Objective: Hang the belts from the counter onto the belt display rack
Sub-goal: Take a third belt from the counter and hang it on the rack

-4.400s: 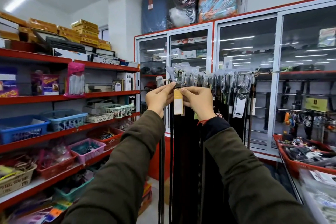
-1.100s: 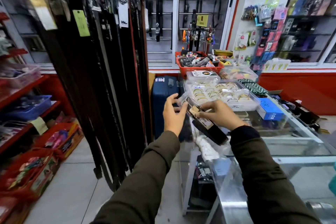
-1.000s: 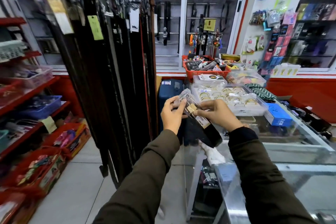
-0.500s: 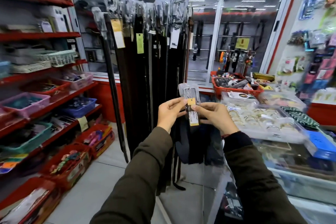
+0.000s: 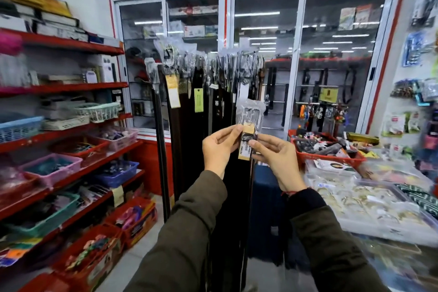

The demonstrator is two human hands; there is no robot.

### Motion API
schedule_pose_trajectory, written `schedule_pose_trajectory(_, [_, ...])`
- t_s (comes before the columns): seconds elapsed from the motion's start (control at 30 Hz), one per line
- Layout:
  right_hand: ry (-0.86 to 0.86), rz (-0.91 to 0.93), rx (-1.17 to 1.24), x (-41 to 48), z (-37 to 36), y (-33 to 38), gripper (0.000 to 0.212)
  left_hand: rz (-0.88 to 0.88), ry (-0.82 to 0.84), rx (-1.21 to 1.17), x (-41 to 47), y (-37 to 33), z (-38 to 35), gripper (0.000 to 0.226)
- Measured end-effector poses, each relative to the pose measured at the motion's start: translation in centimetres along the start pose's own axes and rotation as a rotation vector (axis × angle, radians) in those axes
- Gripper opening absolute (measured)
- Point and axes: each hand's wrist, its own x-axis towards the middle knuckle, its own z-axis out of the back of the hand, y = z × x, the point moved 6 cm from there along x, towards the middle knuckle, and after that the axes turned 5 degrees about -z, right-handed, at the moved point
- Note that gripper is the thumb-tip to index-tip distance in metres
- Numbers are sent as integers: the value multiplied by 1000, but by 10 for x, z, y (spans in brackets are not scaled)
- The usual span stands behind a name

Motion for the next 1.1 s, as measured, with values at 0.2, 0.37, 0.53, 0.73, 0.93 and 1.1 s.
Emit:
schedule_pose_trajectory(0.2, [-16,77,101,46,-2,43,21,-76,125,59,44,-38,-31,33])
schedule_pose_trajectory(0.37, [-24,116,164,83,-3,77,26,-157,92,57,78,-64,-60,33])
schedule_pose_trajectory(0.53, [-55,158,177,104,-3,100,36,-167,62,25,103,-78,-82,34])
schedule_pose_trajectory(0.73, [-77,195,119,119,4,113,39,-136,44,11,114,-80,-95,35])
schedule_pose_trajectory(0.93, [-87,179,108,133,10,102,41,-89,45,-1,118,-74,-97,34])
schedule_pose_trajectory(1.1, [-68,144,25,143,7,86,39,-45,4,-6,120,-61,-85,35])
